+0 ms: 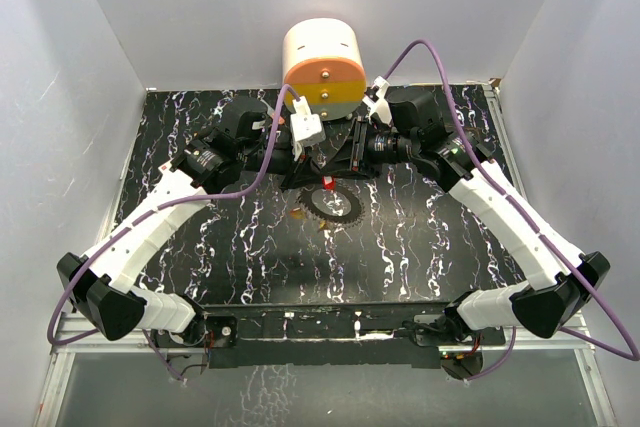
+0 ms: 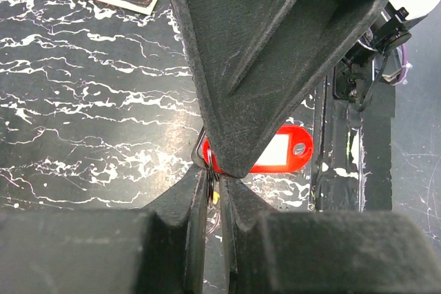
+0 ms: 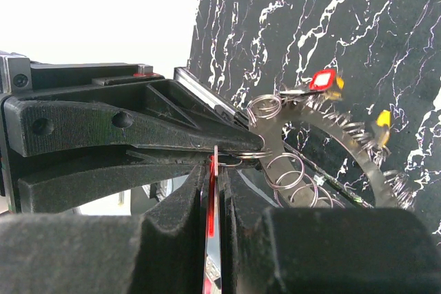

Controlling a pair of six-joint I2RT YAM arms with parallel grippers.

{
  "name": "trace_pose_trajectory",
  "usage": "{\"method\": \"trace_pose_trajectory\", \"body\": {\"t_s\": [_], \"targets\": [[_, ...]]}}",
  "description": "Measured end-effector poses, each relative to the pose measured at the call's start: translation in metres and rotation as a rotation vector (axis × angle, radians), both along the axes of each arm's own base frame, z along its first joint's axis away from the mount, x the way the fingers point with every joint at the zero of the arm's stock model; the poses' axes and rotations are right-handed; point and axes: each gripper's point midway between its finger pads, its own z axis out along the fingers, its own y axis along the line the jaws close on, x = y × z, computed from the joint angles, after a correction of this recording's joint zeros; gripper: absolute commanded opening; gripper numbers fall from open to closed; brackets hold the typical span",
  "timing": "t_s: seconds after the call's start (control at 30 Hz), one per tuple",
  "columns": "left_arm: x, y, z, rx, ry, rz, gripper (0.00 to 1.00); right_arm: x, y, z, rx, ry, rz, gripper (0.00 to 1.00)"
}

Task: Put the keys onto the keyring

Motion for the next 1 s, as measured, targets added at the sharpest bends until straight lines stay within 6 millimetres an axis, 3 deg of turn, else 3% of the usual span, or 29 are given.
{"method": "trace_pose_trajectory", "body": {"t_s": [1.0], "targets": [[-0.012, 0.003, 0.006, -0.02, -0.094, -0.082, 0.0, -0.002, -0.032, -0.014, -0.029, -0.011, 0.053, 0.08]]}}
